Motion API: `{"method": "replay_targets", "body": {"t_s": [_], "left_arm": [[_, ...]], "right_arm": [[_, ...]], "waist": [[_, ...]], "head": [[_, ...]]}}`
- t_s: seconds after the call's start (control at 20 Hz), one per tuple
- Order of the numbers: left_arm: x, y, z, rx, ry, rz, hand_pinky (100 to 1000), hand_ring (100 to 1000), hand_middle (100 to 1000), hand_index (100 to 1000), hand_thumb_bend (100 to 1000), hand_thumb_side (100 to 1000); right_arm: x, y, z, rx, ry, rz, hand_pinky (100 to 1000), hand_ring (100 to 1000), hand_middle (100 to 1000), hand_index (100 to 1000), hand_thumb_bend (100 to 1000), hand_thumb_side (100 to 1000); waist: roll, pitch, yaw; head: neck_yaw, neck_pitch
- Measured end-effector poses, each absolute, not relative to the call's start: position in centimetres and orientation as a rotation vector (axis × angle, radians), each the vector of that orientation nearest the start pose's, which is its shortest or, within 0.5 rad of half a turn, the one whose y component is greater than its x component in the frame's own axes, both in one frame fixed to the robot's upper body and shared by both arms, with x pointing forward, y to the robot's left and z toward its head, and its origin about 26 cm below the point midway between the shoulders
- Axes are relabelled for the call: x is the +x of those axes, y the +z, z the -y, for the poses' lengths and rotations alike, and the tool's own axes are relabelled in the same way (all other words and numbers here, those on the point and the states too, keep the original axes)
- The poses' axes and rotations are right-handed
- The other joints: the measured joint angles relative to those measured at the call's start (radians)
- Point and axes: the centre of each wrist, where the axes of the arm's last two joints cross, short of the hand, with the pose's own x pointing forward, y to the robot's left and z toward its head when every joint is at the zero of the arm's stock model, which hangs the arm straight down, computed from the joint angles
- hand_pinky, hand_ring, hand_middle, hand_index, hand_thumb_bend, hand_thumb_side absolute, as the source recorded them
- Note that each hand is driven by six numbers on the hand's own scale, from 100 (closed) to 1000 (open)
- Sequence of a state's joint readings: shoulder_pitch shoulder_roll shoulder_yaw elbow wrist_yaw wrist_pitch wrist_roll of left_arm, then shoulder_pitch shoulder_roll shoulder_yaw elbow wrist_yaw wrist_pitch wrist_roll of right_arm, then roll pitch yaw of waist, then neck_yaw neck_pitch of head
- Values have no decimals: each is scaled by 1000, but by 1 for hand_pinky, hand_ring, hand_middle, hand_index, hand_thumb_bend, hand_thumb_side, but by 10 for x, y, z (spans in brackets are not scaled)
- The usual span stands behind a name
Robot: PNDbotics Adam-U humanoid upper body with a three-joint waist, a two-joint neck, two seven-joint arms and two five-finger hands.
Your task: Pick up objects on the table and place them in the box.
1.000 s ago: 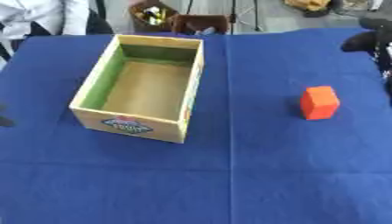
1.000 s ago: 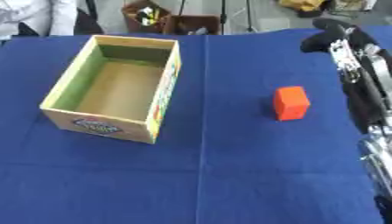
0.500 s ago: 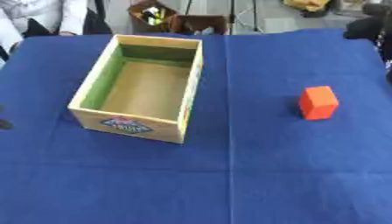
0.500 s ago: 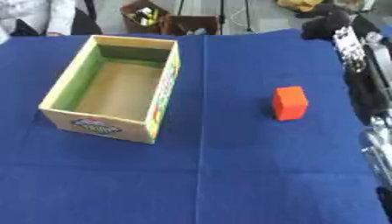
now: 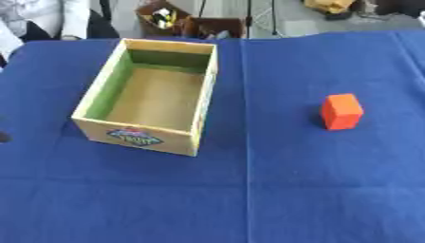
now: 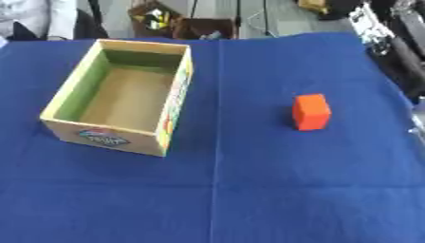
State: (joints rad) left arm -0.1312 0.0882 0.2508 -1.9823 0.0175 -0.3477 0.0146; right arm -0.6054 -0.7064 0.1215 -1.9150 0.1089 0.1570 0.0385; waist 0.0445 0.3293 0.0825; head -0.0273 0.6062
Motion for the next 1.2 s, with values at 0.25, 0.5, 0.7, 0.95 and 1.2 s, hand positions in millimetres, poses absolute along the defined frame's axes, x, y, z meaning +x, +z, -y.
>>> {"method": "replay_targets", "body": {"t_s": [0.25, 0.5, 0.7, 0.95, 1.2], "left_arm": [[277, 139, -303, 276, 50, 2455, 428, 590, 547, 826, 341, 800], [277, 139, -303, 271, 44, 2454, 427, 594, 548, 825, 343, 801], [277, 139, -302, 268, 42, 2454, 426, 594, 548, 825, 343, 799], [277, 139, -302, 267, 39, 2451, 426, 595, 547, 825, 344, 799], [277, 138, -302, 265, 34, 2447, 425, 596, 548, 826, 345, 799]], "right_arm": [[335, 305, 270, -699, 1048, 2103, 923, 851, 785, 935, 320, 1000], [347, 303, 273, -765, 1186, 2007, 915, 872, 808, 953, 300, 893], [358, 300, 281, -820, 1285, 1913, 921, 889, 826, 982, 562, 801], [372, 296, 292, -866, 1396, 1810, 926, 902, 841, 1000, 685, 706], [383, 295, 301, -909, 1495, 1703, 920, 918, 860, 1000, 752, 596]], "waist": [[1, 1, 5], [0, 1, 6], [0, 3, 6], [0, 4, 5], [2, 4, 5]], "head": [[-9, 0], [-11, 0], [-15, -1], [-16, -1], [-17, -1]]}}
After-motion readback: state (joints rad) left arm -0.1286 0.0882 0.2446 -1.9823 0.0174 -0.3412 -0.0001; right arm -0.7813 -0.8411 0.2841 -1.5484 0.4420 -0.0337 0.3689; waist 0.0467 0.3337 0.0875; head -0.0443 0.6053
